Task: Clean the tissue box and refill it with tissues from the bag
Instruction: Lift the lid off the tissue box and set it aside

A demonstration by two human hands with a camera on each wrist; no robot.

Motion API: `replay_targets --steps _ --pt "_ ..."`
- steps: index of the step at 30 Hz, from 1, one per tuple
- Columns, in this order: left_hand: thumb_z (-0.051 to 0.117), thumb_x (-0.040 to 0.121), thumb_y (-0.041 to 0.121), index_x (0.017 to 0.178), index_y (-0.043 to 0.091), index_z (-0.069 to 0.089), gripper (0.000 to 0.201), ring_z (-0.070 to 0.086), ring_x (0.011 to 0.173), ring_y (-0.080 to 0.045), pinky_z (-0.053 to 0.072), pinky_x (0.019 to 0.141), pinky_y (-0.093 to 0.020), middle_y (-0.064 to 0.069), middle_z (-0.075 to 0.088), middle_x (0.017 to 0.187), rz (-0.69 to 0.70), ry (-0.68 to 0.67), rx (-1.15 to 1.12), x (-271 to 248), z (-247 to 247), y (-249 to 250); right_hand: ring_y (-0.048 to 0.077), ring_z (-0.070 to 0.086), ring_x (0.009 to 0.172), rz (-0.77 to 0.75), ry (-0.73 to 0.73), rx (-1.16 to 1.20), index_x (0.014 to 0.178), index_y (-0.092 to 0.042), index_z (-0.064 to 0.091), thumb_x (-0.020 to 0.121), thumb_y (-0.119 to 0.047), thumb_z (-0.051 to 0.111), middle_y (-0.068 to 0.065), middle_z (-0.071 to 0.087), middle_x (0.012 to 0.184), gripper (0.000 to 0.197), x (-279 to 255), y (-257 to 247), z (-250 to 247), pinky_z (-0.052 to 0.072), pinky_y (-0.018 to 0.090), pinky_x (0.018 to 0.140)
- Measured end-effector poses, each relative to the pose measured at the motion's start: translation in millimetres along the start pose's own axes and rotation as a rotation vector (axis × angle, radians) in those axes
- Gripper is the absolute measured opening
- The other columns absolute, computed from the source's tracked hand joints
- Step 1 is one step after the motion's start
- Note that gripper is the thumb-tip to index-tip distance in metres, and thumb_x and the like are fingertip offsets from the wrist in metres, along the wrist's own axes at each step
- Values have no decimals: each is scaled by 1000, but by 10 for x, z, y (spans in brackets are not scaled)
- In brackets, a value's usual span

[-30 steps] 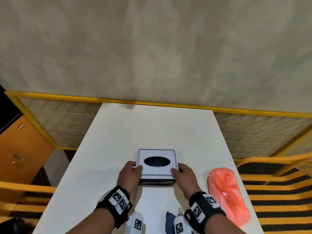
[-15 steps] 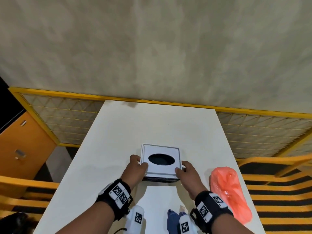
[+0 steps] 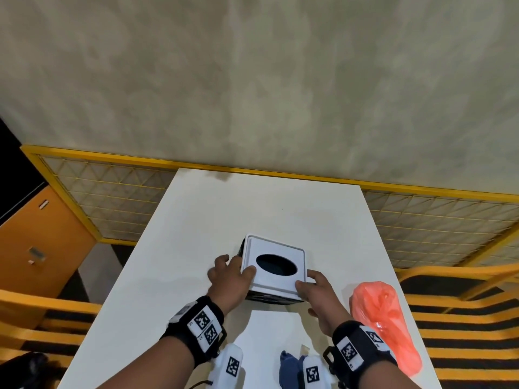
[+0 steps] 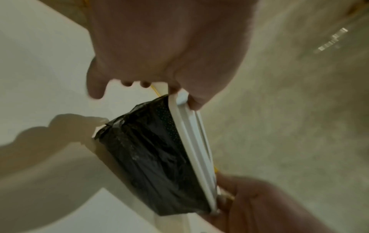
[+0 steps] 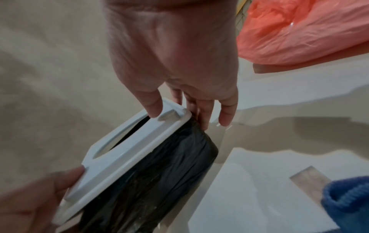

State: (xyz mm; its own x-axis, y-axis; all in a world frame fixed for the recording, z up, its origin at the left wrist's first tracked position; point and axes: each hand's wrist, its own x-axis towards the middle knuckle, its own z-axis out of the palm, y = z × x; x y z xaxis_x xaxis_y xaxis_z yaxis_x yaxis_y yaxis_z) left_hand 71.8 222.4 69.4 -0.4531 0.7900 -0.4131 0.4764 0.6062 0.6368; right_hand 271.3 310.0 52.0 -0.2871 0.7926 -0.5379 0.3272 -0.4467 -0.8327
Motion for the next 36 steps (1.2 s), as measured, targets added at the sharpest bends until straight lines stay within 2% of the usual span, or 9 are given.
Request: replay_targets --steps 3,7,12,16,21,25,30,34,36 --pt "46 98 47 96 17 53 31 34 108 -24 41 93 -38 0 35 112 57 191 12 -65 18 -26 18 56 87 18 -12 -11 131 -27 45 90 -20 58 3 65 105 43 26 -9 22 38 30 67" --pt "53 100 34 68 29 37 36 46 75 -12 36 64 -24 3 42 82 169 174 -145 -134 -2 -40 17 56 77 -24 -14 -17 123 -20 57 85 -19 59 0 64 92 38 1 1 9 41 29 65" --pt "46 103 38 84 29 42 21 46 65 -7 35 59 -25 11 45 73 158 88 -264 -184 -66 4 19 54 78 -23 -32 -13 113 -22 64 88 -13 55 0 64 89 28 -42 -51 17 41 32 71" --pt "42 104 44 130 28 46 31 59 107 -14 45 91 -32 11 63 113 142 -77 -397 -198 -199 162 19 60 99 -9 -9 20 129 -29 49 89 -23 59 1 65 114 42 -74 -86 16 42 34 72" --pt "42 105 40 112 18 58 28 61 101 -18 46 85 -33 -1 65 115 46 -168 -496 -185 -345 385 14 60 96 -60 12 34 128 -19 52 92 -22 59 1 63 114 37 -112 -127 1 43 28 69" --pt "46 104 36 102 21 62 22 55 78 -14 39 67 -29 6 64 90 73 -184 -683 -219 -476 286 10 58 103 -139 26 76 119 -21 60 96 -24 57 -5 64 115 23 -138 -193 -2 44 31 81" --pt "51 103 31 106 18 65 19 52 76 -14 38 63 -32 14 71 84 136 111 -853 -234 -930 -200 8 55 104 -192 89 75 125 -24 55 99 -32 55 -10 57 118 28 -196 -196 -167 43 32 81" --pt "57 97 39 86 12 58 30 48 70 -20 37 63 -36 4 56 74 304 353 -463 -289 -1283 -822 16 58 108 -180 166 49 122 -26 59 97 -33 57 -6 60 121 26 -203 -16 -358 46 39 92" --pt "59 97 40 88 25 65 18 52 76 -20 41 68 -39 4 57 80 380 415 -65 -298 -1311 -1158 16 59 108 -170 181 33 121 -27 60 97 -33 57 -6 61 122 25 -207 63 -391 46 42 95"
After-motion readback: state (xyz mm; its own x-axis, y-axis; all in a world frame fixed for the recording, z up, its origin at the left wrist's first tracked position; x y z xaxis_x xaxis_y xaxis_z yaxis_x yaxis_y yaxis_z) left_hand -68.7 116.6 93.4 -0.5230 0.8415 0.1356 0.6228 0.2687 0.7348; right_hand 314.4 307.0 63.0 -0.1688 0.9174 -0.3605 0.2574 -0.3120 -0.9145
